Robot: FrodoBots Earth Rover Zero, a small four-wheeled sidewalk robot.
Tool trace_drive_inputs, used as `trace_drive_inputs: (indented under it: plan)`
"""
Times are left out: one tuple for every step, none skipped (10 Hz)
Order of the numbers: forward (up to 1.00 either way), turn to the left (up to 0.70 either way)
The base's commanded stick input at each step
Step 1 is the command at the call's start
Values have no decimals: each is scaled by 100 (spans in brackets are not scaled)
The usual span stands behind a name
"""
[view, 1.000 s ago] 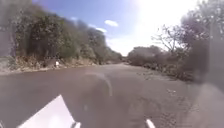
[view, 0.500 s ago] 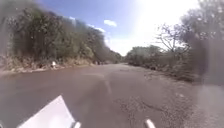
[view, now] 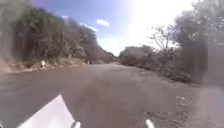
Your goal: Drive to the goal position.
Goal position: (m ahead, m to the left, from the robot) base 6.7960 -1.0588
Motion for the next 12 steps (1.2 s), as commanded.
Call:
trace_drive_inputs:
  plan:
    - [50,-50]
    - [50,-50]
    - [50,-50]
    - [50,-50]
    - [50,-50]
    - [50,-50]
    - [50,-50]
    - [50,-50]
    - [50,-50]
    - [50,-50]
    - [50,-50]
    - [50,-50]
